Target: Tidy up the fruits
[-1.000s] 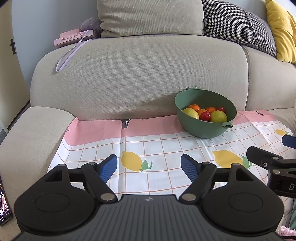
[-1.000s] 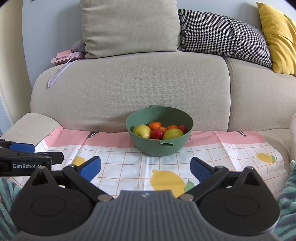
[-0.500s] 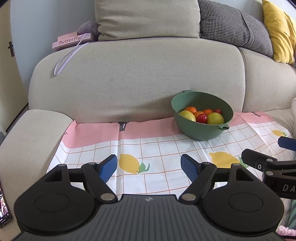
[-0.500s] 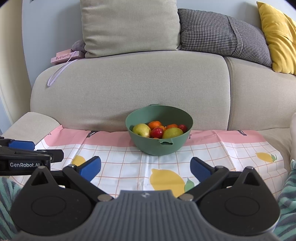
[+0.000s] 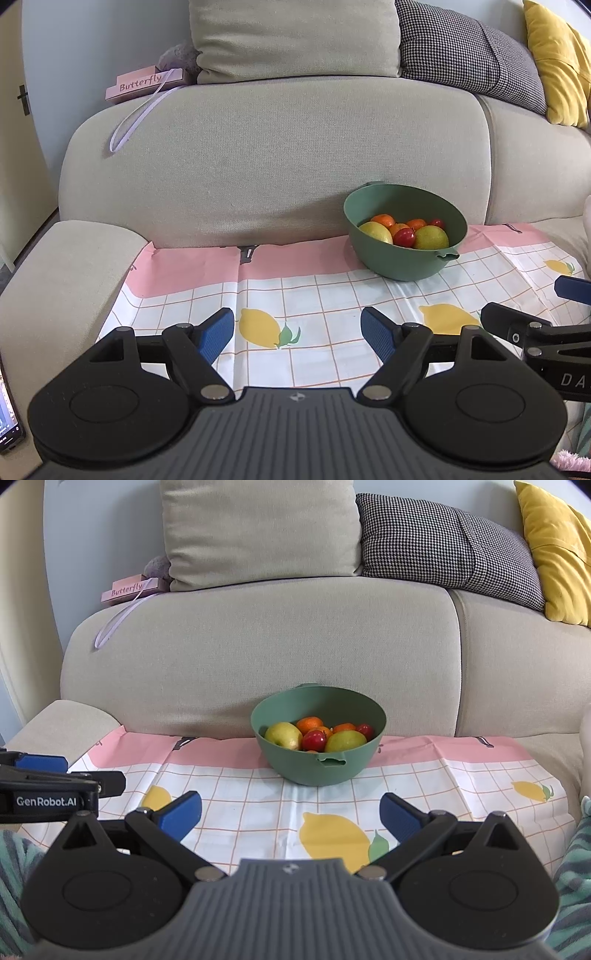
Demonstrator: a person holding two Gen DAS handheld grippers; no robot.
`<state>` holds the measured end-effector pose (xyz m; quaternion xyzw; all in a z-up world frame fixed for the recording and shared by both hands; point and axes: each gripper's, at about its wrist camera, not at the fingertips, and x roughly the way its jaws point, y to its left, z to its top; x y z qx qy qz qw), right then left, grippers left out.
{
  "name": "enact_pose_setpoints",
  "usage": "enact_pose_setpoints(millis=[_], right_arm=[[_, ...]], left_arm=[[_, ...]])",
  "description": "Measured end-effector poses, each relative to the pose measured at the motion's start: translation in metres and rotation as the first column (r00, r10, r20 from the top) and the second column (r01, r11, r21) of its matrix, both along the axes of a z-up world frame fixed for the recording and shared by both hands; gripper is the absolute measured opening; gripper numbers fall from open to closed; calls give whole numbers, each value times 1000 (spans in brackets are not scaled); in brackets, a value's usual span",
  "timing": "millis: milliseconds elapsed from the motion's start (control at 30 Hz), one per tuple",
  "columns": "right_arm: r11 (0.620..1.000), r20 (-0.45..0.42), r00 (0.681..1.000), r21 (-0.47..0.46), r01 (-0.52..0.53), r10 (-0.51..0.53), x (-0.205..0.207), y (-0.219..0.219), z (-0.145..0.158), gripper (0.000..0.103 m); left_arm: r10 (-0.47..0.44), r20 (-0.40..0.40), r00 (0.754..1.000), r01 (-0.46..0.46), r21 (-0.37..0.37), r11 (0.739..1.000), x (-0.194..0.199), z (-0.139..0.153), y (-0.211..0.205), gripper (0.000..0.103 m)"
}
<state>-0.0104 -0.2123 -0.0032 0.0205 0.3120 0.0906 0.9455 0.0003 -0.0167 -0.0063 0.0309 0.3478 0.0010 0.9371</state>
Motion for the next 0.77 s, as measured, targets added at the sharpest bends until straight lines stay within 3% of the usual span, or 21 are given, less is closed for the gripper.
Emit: enact_pose_setpoints(millis=[433, 767], right_arm=[[1000, -14, 1000, -4, -4, 4, 1, 0, -3, 99], [1000, -17, 1000, -6, -6, 6, 1, 1, -4, 99]], left_arm=[[-8, -3, 1000, 8, 12, 1000, 1, -1, 0, 92], [-7, 9, 1000, 7, -21, 1000, -1, 0, 3, 92]])
